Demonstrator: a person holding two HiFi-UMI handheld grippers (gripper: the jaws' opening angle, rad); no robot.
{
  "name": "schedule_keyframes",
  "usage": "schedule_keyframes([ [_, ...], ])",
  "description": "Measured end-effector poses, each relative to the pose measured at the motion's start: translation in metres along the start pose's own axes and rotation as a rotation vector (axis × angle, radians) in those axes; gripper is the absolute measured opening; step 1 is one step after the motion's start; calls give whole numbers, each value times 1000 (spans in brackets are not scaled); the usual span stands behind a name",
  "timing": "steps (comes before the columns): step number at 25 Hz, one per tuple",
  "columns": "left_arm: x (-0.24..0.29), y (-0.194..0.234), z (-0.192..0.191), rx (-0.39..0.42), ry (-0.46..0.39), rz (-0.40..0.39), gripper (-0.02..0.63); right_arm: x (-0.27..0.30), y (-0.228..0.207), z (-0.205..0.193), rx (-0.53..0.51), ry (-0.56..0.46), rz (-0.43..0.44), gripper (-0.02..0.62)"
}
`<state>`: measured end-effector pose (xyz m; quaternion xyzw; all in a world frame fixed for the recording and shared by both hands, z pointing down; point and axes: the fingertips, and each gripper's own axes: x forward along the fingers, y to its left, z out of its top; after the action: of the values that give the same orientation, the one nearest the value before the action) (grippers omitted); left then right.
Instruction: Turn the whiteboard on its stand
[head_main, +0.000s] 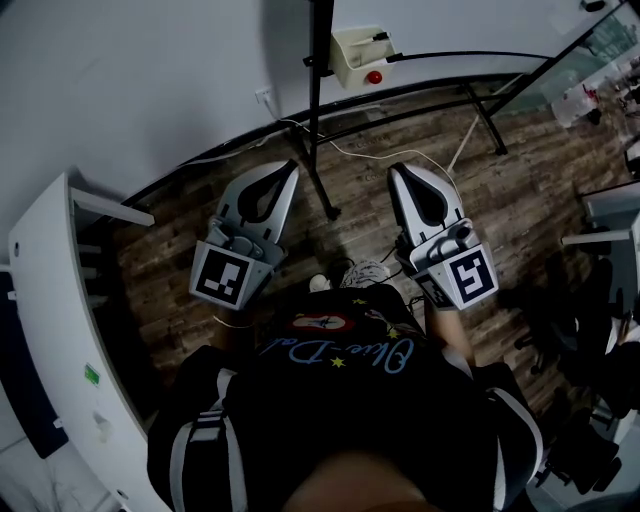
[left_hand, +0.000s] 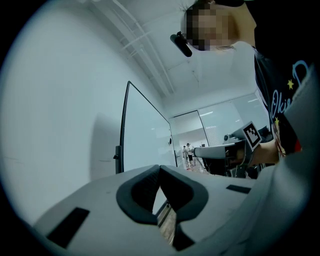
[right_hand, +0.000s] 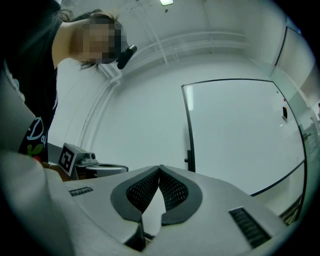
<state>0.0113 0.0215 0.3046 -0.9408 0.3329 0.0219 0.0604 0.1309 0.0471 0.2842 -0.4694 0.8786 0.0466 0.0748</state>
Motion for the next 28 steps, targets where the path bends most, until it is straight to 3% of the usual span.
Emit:
schedule_keyframes([
  [28, 81, 36, -9, 18, 30, 39, 6, 51, -85, -13, 41, -28, 46, 31],
])
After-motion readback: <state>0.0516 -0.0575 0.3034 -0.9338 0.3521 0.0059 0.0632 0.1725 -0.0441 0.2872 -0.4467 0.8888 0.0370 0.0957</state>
